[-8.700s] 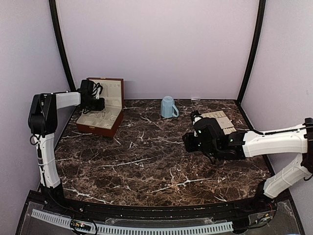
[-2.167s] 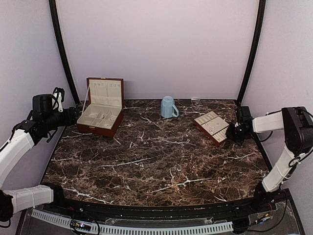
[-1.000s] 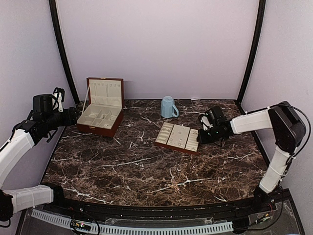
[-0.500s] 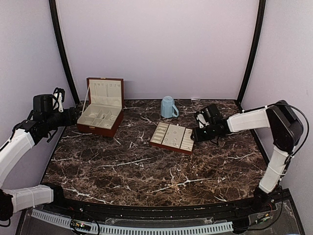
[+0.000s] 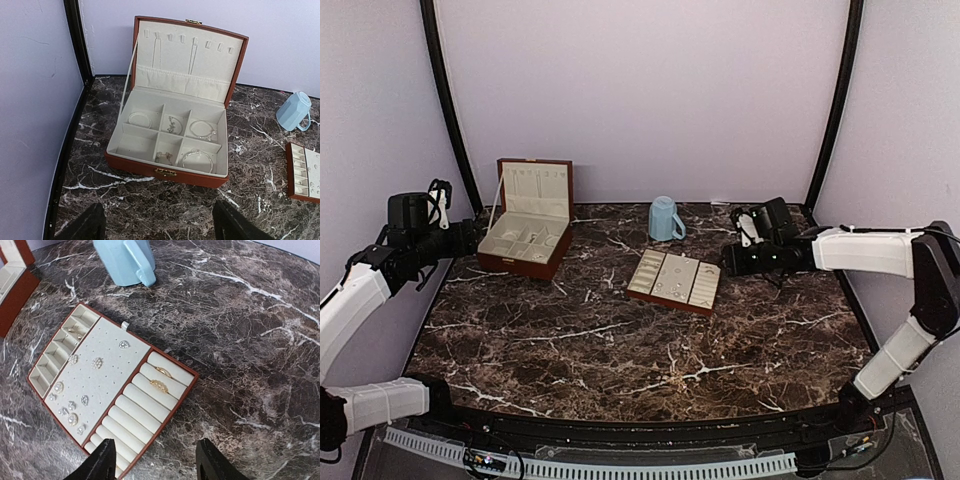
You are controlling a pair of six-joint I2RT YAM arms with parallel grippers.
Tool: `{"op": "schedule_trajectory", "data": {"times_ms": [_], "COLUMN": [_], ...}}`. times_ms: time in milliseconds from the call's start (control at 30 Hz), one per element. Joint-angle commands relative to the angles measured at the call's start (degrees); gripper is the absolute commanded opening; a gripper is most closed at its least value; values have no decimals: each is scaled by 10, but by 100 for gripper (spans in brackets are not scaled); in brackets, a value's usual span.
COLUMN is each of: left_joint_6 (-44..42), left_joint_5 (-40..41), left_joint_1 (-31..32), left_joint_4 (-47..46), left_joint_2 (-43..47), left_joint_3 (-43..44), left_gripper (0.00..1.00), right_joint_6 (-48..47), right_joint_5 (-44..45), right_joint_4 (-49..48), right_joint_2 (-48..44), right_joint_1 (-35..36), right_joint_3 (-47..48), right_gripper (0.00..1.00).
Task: Organize the mixed jewelry
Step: Move to the center of the board in the compartment layer.
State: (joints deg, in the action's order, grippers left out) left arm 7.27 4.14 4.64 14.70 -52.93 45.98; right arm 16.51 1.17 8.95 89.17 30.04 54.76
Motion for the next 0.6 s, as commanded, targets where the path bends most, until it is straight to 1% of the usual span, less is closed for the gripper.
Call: {"op": "schedule_trajectory", "data": {"times_ms": [0, 100, 233, 567], "left_joint_6": [0, 0, 0, -1], "left_joint_5": [12, 15, 20, 26], "left_joint_1": [-3, -3, -3, -2], "left_joint_4": [-7, -6, -4, -3], "left_joint_2": [2, 2, 3, 1], "left_joint_3": [-8, -8, -9, -9], "left_gripper": [77, 77, 77, 77], "right_joint_6": [-7, 0, 13, 5], "right_joint_5": [-31, -48, -43, 3], "right_joint_4": [7, 1, -6, 5], "right_joint_2": [-53, -82, -97, -40], "right_joint_1": [10, 28, 69, 156], "right_joint_3": [-22, -45, -73, -79], "right_gripper": [51, 46, 43, 36]}}
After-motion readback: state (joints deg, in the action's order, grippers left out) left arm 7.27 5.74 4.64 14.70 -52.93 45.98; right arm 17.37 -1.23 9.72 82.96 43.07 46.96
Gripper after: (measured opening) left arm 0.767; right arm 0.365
